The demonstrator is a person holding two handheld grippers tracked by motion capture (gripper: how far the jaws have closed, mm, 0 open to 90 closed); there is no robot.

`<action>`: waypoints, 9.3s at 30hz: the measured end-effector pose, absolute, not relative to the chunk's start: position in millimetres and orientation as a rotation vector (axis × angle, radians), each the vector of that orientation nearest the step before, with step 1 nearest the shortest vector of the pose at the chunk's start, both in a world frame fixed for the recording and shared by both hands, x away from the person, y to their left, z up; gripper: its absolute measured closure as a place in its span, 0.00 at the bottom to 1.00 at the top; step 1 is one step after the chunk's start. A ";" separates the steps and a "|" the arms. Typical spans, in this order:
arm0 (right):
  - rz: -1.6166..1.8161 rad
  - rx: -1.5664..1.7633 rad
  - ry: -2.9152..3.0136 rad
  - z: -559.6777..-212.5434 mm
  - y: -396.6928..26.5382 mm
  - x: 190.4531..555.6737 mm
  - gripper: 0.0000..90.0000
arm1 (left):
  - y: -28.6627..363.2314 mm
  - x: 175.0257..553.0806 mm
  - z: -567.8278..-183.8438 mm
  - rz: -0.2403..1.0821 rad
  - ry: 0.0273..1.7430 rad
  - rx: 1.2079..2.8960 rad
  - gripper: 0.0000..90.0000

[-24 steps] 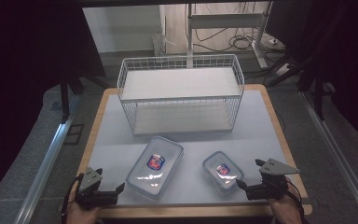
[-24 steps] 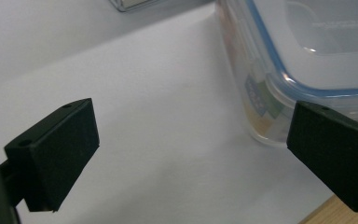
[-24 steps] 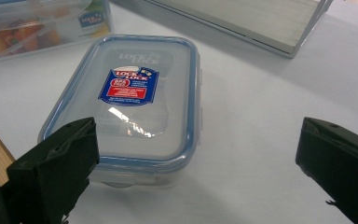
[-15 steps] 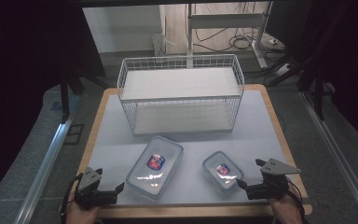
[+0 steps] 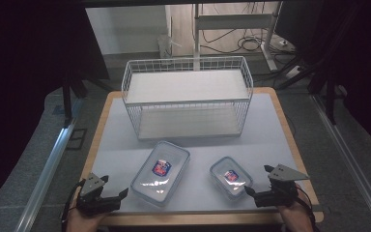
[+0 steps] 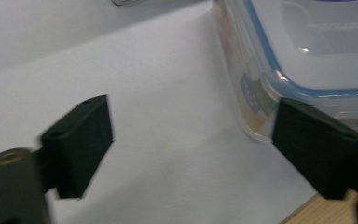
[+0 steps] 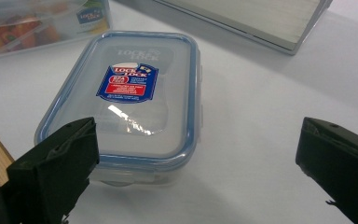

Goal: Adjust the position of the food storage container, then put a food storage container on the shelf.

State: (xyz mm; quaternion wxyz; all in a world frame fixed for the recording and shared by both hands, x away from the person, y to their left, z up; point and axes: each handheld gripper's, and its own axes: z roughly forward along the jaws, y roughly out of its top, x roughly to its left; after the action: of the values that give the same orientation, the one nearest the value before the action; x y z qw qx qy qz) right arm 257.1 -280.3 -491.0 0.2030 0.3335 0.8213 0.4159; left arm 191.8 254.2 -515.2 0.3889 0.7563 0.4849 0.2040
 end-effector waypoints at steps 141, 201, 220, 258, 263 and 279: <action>1.071 1.013 2.555 -478.3 -139.0 348.3 1.00 | 197.2 288.9 -523.8 0.313 1.336 1.982 1.00; 0.949 0.985 2.548 -486.4 -193.6 284.9 0.87 | 178.3 243.9 -511.2 0.383 1.186 2.069 0.41; 1.057 0.867 2.573 -481.5 -210.4 274.3 0.41 | 200.7 241.6 -512.4 0.331 1.203 2.031 0.21; 1.279 1.289 2.765 -492.1 -182.5 325.7 0.15 | 166.5 295.9 -517.3 -0.258 1.083 1.905 0.15; 1.245 1.347 2.789 -491.1 -178.8 328.7 0.15 | 170.4 299.1 -521.8 -0.321 1.110 1.862 0.16; 1.291 1.470 2.784 -491.6 -183.1 327.5 0.25 | 180.2 292.3 -517.0 -0.323 1.125 1.815 0.36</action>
State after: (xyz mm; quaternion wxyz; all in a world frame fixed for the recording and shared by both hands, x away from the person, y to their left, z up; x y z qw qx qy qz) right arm 327.5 -183.1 -491.6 -0.1301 0.4283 0.8112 0.3763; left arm 292.3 180.2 -517.0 0.4712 0.7412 0.4595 -0.1321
